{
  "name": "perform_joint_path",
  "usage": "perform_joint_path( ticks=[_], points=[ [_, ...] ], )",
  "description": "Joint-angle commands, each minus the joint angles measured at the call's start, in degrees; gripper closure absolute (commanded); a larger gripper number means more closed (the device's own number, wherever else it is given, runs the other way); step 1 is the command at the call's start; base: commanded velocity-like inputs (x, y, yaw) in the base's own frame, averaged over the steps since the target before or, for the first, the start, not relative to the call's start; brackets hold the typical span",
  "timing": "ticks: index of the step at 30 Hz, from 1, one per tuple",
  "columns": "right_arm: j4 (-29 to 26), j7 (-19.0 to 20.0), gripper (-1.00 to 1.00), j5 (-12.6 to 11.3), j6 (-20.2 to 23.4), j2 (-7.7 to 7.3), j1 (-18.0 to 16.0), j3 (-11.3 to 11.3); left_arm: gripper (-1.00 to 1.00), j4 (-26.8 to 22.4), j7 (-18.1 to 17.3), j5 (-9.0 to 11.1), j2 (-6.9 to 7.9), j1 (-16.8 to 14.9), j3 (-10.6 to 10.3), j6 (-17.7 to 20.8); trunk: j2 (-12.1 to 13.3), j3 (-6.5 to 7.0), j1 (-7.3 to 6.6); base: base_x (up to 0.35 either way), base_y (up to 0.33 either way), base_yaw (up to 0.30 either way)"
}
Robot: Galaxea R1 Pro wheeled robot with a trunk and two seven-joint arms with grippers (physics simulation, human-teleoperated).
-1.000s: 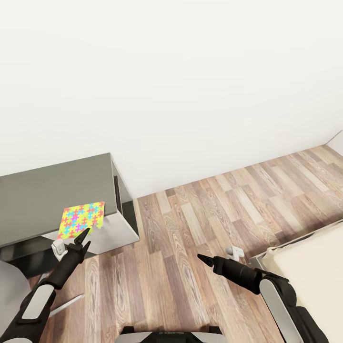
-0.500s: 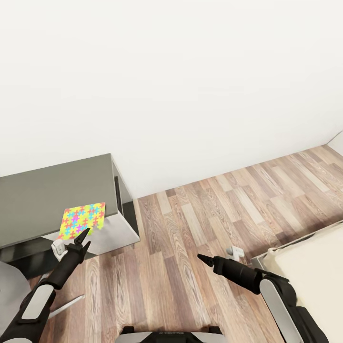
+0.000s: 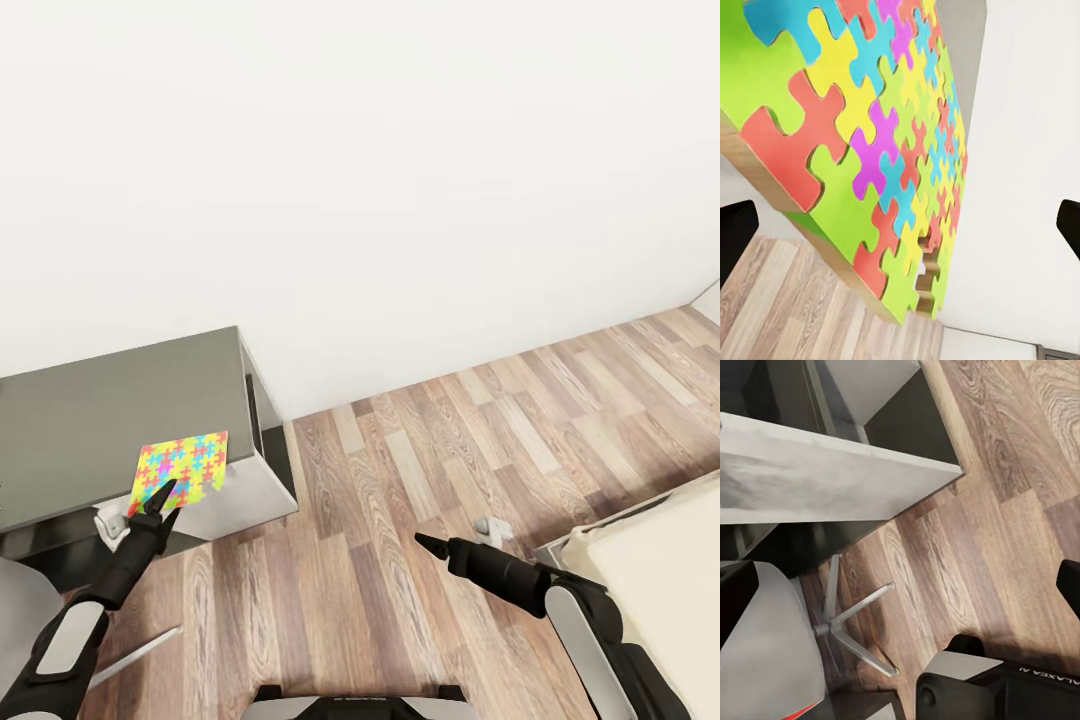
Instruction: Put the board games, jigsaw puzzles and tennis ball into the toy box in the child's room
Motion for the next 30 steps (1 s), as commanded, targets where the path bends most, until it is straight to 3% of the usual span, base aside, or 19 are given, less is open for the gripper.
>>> perform_joint_path(
  ticks=[1, 30],
  points=[
    [-0.03, 0.21, -1.00, 0.19, 0.19, -0.02, -0.03, 0.01, -1.00, 0.02, -0.10, 0.42, 0.00, -0.03, 0.14, 0.53, -0.09, -0.07, 0.03, 0.003, 0.004, 0.000],
    [-0.02, 0.18, -1.00, 0.19, 0.20, 0.02, -0.03, 0.04, -1.00, 0.06, -0.14, 0.51, 0.02, -0.03, 0.55, 0.92, -0.09, -0.07, 0.03, 0.000, 0.000, 0.000]
  ],
)
